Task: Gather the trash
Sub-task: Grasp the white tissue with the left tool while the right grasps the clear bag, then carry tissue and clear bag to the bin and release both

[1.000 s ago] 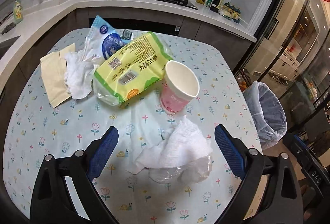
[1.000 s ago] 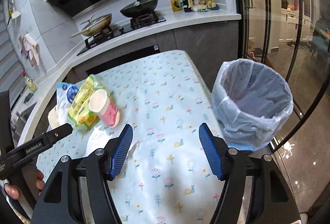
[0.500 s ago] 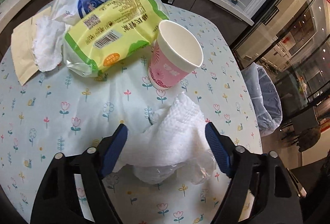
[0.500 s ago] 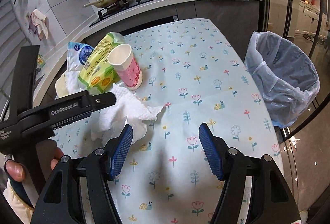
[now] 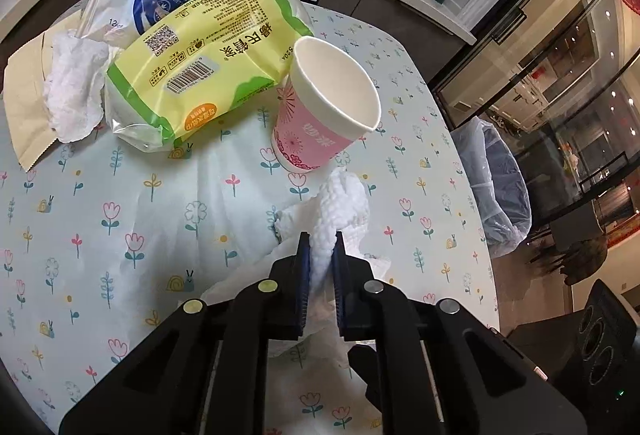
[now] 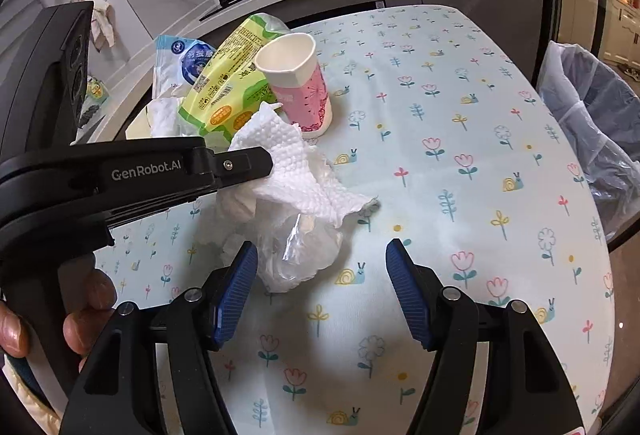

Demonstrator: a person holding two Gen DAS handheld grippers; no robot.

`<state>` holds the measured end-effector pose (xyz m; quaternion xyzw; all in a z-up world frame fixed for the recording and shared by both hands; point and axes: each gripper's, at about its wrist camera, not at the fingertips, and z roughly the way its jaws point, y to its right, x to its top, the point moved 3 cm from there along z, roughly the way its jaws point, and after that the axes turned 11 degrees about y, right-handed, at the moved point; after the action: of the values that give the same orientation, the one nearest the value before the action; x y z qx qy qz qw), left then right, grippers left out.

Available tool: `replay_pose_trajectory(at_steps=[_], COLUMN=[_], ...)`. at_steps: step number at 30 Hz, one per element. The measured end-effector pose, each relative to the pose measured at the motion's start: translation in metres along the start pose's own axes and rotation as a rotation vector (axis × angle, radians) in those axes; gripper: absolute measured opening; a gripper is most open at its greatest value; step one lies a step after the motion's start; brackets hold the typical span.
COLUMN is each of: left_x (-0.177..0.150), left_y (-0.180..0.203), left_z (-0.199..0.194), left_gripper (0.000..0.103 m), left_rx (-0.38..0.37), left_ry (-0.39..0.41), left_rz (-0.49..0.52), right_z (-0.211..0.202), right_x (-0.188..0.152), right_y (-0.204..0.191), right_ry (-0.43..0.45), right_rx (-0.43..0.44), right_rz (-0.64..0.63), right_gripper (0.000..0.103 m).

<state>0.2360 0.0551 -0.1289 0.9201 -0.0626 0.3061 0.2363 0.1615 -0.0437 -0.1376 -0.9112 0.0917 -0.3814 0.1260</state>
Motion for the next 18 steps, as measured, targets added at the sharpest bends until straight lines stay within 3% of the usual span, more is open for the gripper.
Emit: replay_pose_trajectory(at_steps=[4,6,9,18], left_x=[0.0,0.001,0.003,0.007], left_y=[-0.006,-0.006,-0.006,0.012], left_z=[-0.004,-0.007,-0.015,-0.036], left_gripper=[0.01,0.01,0.01,0.01], left_rx=[0.019,0.021,0.036,0.025], left_ry=[0.008,0.016,0.033,0.076], left_rz=[-0.006,-0.006,0.0,0.025], right_z=[0.013,0.018,0.019,-0.026], right_x=[-0.002,-0.004,-0.007,0.01], right_y=[-0.007,-0.007,-0.007,0.022], right_ry=[-0.018,-0.043,-0.05,0.062], right_rx=[0.005,0.021,0.026,-0.004], right_rz=[-0.009,-0.002,0.009,0.048], right_gripper=[0.059,0.038,0.023,0.016])
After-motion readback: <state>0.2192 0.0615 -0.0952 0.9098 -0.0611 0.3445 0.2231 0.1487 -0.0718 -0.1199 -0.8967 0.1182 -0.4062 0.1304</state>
